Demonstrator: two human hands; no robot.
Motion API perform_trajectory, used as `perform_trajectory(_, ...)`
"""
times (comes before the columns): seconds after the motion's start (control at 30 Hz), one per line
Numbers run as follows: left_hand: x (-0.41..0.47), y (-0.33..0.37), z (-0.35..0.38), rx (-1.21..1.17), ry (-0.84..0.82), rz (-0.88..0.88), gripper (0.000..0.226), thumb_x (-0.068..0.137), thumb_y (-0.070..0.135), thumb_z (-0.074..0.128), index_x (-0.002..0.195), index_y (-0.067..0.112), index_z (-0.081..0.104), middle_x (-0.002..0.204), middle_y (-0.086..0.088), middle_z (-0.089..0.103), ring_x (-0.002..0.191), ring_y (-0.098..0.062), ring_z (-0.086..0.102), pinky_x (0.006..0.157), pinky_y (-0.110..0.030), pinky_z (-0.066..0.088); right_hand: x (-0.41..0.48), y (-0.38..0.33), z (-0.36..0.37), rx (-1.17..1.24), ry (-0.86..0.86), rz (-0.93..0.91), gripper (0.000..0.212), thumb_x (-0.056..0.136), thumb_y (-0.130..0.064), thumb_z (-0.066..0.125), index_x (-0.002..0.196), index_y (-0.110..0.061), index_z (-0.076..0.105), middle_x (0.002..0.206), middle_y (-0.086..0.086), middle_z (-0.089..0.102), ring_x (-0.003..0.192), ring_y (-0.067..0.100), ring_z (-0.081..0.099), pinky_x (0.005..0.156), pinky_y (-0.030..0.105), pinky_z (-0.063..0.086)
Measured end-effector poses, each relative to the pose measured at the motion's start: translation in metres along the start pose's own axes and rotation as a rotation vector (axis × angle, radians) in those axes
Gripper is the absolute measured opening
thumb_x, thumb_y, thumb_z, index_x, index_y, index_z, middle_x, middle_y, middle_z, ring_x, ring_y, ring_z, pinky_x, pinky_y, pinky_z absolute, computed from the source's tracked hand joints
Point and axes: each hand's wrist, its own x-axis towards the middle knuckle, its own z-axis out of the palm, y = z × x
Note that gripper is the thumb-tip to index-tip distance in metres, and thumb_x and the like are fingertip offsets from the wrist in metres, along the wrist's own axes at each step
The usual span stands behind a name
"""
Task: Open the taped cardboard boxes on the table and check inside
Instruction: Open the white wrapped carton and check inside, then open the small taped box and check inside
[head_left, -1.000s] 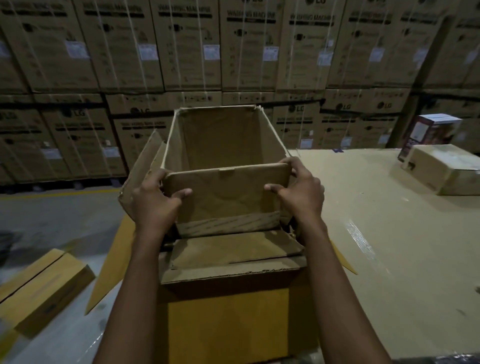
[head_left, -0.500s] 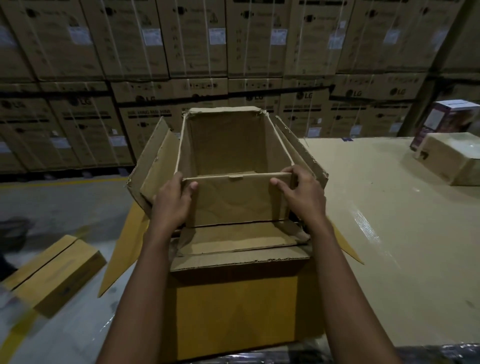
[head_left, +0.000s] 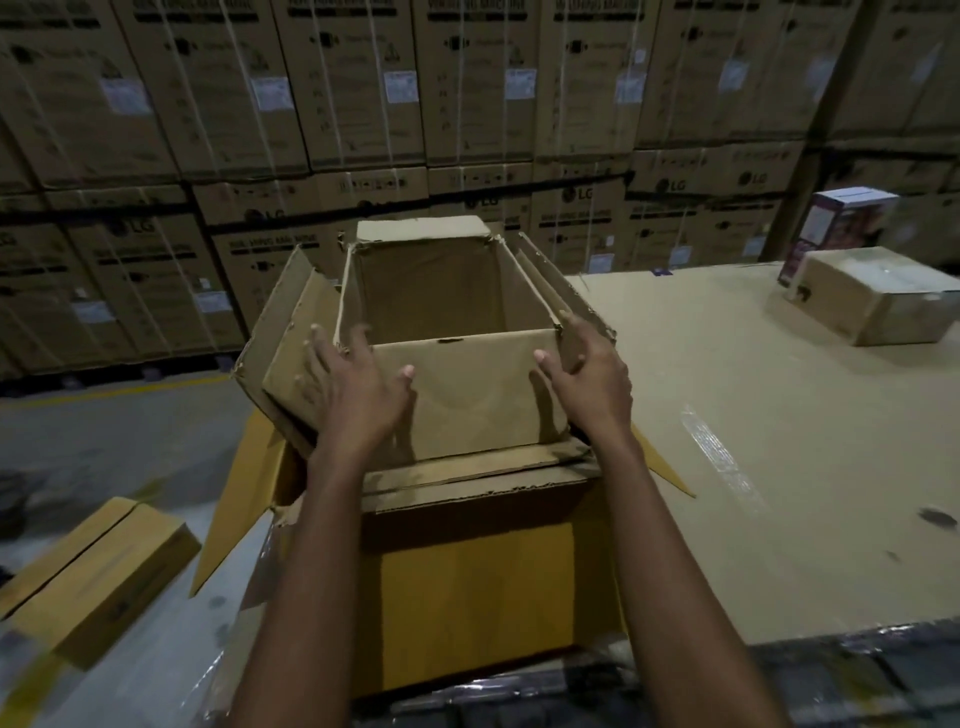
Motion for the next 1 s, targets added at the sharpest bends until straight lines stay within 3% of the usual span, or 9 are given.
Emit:
perform_trajectory(0.07,-0.023,0.024,0.009,-0.040,0.112,0.136,0.067,0.096,0.046,0.061,0.152,0.028,0.030,0.170,-0.009,0.002,0.156,-0.030,-0.005,0.126,-0.052,0.003,-0.014,0.001,-0.012,0.106,0.121,-0.032,0.051,0.093,-0.043,0.072,0.141,-0.043,0.055,0.137,-0.004,0.062,0.118,0.018,0.061,0.092,0.039,0.055)
perform_trajectory(0.17,-0.051,0.060,0.031,-0.222,0.045,0.299,0.051,0.099,0.044,0.057,0.146,0.029,0.043,0.166,-0.001,0.022,0.156,-0.020,0.001,0.126,-0.050,0.012,-0.035,0.011,-0.038,0.203,0.256,-0.024,0.038,0.096,-0.034,0.072,0.133,-0.037,0.064,0.134,-0.010,0.065,0.115,0.011,0.062,0.088,0.031,0.054)
perform_trajectory(0.3,-0.089,0.108,0.067,-0.500,-0.117,0.437,0.031,0.099,0.036,0.061,0.130,0.031,0.057,0.155,0.004,0.043,0.153,-0.016,0.019,0.122,-0.052,0.026,-0.059,0.060,-0.070,0.331,0.422,0.118,0.022,0.099,-0.026,0.069,0.119,-0.033,0.073,0.120,-0.015,0.072,0.106,0.007,0.068,0.081,0.045,0.064)
perform_trajectory(0.47,-0.135,0.160,0.119,-0.698,-0.293,0.538,0.028,0.100,0.032,0.063,0.128,0.030,0.061,0.146,0.014,0.052,0.150,-0.002,0.023,0.111,-0.017,0.024,-0.073,0.122,-0.127,0.372,0.502,0.293,0.016,0.097,-0.025,0.071,0.106,-0.037,0.076,0.105,-0.018,0.075,0.094,0.000,0.069,0.074,0.049,0.064)
perform_trajectory(0.53,-0.150,0.179,0.145,-0.730,-0.366,0.526,0.027,0.100,0.034,0.064,0.127,0.031,0.062,0.141,0.016,0.054,0.148,0.000,0.027,0.105,-0.011,0.024,-0.075,0.140,-0.151,0.385,0.534,0.329,0.015,0.097,-0.024,0.071,0.106,-0.035,0.076,0.105,-0.017,0.075,0.092,-0.001,0.068,0.071,0.047,0.065)
perform_trajectory(0.7,-0.176,0.214,0.215,-0.805,-0.501,0.419,0.022,0.098,0.033,0.066,0.119,0.029,0.066,0.123,0.017,0.064,0.124,0.000,0.053,0.101,-0.028,0.046,-0.074,0.183,-0.200,0.391,0.569,0.362,0.016,0.098,-0.023,0.070,0.106,-0.035,0.077,0.104,-0.016,0.075,0.094,0.000,0.069,0.068,0.042,0.065)
perform_trajectory(0.87,-0.201,0.254,0.278,-0.852,-0.550,0.299,0.016,0.097,0.024,0.068,0.113,0.022,0.069,0.113,0.011,0.072,0.110,0.002,0.063,0.089,-0.010,0.041,-0.062,0.232,-0.252,0.357,0.497,0.357,0.017,0.097,-0.025,0.072,0.102,-0.041,0.076,0.101,-0.019,0.075,0.091,0.002,0.070,0.072,0.049,0.064)
perform_trajectory(1.0,-0.216,0.286,0.319,-0.893,-0.586,0.197,0.013,0.096,0.022,0.069,0.109,0.022,0.070,0.109,0.011,0.073,0.107,-0.002,0.065,0.091,-0.033,0.053,-0.051,0.278,-0.301,0.321,0.407,0.404,0.014,0.094,-0.032,0.073,0.103,-0.042,0.077,0.103,-0.023,0.075,0.094,0.005,0.072,0.085,0.051,0.062)
